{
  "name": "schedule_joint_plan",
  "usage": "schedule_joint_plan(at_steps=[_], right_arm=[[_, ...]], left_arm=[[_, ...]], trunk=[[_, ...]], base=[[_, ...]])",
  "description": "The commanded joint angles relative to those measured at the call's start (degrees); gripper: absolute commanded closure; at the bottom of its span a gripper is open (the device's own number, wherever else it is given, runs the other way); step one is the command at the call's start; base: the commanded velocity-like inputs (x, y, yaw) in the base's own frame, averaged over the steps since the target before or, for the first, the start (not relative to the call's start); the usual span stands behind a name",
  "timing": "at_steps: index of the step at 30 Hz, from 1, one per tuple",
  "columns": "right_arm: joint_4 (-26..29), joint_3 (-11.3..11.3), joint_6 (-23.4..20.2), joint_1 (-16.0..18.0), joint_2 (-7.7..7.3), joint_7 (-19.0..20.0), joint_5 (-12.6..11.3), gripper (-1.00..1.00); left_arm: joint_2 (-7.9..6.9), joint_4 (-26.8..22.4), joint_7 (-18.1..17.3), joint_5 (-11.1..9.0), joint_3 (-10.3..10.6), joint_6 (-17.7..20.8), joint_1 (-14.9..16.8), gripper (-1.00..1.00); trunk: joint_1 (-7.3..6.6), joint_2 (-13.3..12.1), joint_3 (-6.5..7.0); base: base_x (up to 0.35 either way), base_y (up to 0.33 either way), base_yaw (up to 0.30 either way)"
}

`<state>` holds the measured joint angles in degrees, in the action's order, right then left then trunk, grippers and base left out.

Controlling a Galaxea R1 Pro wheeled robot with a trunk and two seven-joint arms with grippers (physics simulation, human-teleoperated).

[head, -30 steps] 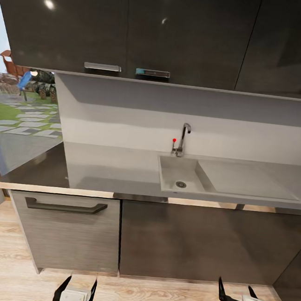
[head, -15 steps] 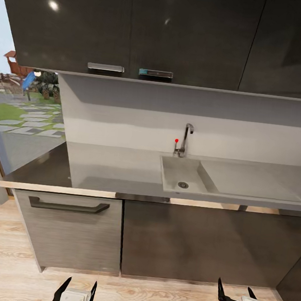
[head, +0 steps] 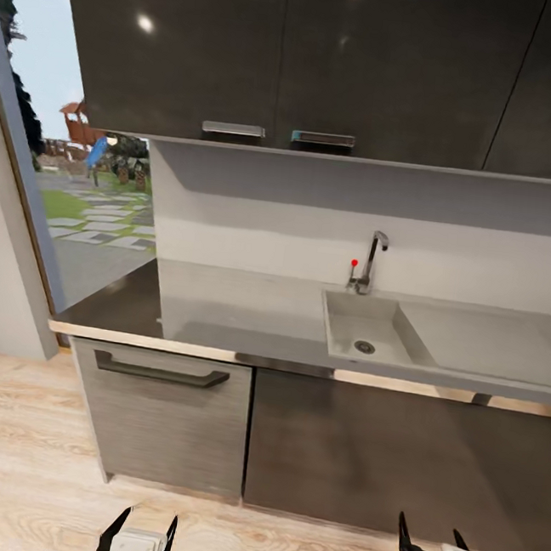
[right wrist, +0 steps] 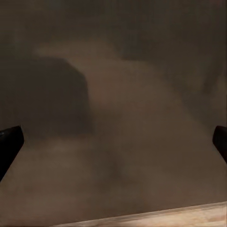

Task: Put the three can of soda from the living room inside the tash can in the kitchen.

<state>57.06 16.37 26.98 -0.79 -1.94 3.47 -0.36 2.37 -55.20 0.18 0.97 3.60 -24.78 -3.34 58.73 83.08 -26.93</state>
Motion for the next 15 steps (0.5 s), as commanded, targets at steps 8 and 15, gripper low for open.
schedule_joint_plan(at_steps=[8, 15], right_arm=[[-0.61, -0.02, 0.0, 0.04, -0.06, -0.11, 0.0, -1.0], [-1.93, -0.02, 0.0, 0.08, -0.08, -0.13, 0.04, -1.0]], left_arm=[[0.0, 0.0, 0.0, 0.04, 0.06, 0.0, 0.0, -1.0], [0.0, 0.0, 0.0, 0.27, 0.07, 0.0, 0.0, -1.0]], trunk=[[0.0, 0.0, 0.06], [0.0, 0.0, 0.24]], base=[[0.0, 0.0, 0.256], [0.0, 0.0, 0.259]])
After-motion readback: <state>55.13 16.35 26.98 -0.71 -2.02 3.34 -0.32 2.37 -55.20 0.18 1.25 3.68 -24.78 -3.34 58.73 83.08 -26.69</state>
